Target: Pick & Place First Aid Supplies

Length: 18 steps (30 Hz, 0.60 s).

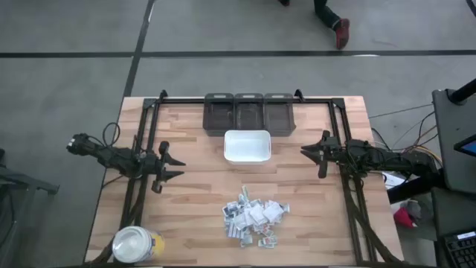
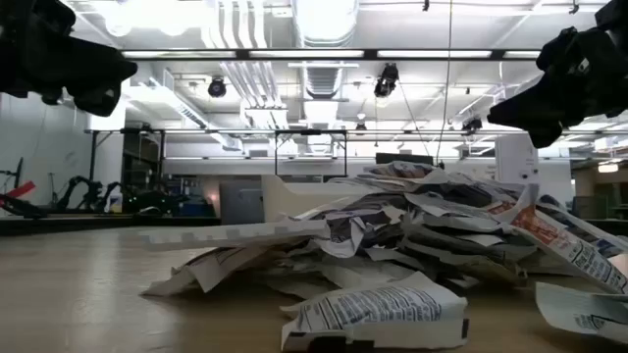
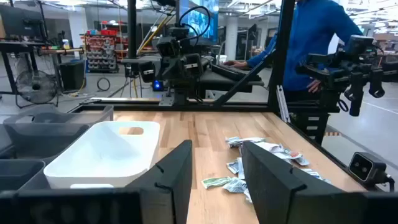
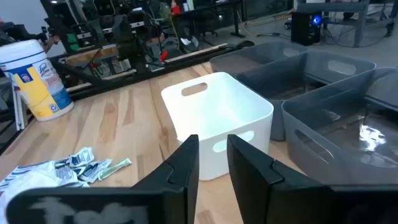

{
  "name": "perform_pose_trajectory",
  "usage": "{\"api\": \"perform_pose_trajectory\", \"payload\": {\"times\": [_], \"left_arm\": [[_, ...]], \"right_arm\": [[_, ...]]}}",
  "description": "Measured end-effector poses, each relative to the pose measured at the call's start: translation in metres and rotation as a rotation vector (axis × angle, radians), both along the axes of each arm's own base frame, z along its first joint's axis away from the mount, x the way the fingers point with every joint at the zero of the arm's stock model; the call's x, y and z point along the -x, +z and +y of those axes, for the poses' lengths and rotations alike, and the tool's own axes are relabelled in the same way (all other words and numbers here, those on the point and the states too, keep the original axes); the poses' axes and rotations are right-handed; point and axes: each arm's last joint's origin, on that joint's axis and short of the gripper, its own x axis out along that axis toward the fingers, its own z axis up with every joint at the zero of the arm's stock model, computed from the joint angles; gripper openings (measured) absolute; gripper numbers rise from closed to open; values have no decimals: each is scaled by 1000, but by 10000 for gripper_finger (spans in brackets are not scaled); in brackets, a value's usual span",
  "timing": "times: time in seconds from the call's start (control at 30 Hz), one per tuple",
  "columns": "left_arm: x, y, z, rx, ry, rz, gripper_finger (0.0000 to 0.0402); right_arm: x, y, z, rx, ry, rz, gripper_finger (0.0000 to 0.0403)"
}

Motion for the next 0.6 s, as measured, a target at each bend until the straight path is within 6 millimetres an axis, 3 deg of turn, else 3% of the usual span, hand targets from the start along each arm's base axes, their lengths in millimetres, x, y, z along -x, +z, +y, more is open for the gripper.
{"api": "perform_pose_trajectory", "payload": {"times": [0.6], "left_arm": [[0,0,0,0,0,0,138]], "right_arm": [[0,0,0,0,0,0,69]]}}
